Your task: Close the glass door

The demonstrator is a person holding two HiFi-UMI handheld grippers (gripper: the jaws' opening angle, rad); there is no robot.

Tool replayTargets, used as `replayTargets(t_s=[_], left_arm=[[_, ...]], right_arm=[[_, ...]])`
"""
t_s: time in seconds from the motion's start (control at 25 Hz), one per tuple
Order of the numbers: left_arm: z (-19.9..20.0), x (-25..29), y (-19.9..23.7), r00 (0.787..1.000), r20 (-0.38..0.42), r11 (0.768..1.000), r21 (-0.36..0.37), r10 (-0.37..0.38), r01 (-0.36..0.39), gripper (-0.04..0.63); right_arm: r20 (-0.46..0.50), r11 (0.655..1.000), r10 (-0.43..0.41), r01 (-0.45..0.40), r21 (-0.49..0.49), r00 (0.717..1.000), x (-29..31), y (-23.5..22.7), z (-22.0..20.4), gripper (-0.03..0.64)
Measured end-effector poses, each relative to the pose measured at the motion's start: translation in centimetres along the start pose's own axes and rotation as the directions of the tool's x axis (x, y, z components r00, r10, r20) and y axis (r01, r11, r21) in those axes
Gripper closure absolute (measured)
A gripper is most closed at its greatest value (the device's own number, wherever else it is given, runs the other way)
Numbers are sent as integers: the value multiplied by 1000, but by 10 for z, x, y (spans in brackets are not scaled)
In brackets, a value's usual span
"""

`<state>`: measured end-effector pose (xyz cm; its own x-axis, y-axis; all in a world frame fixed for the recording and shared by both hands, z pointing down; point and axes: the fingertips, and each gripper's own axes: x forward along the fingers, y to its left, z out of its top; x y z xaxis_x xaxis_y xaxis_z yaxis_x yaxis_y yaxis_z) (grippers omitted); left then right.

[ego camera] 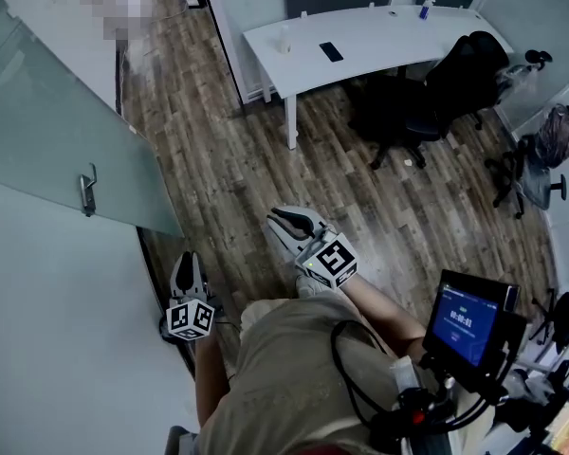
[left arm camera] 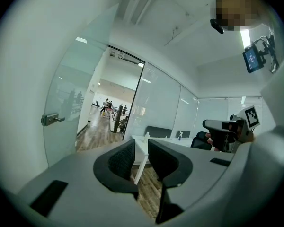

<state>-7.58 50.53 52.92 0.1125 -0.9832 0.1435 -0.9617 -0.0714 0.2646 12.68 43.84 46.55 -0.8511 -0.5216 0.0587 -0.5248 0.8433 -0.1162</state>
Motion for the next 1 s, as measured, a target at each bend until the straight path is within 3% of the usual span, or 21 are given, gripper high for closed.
replayTargets(t_s=[0.36, 1.0], left_arm=[[8, -34, 21, 995, 7, 995, -7, 99, -99, 515], [62, -36, 185, 990, 28, 990, 18, 140, -140, 514]], right_arm=[[-23, 996, 89, -89, 1, 996, 18, 25, 4, 572], [-29, 991, 128, -129, -25, 991, 173, 97, 16, 572]])
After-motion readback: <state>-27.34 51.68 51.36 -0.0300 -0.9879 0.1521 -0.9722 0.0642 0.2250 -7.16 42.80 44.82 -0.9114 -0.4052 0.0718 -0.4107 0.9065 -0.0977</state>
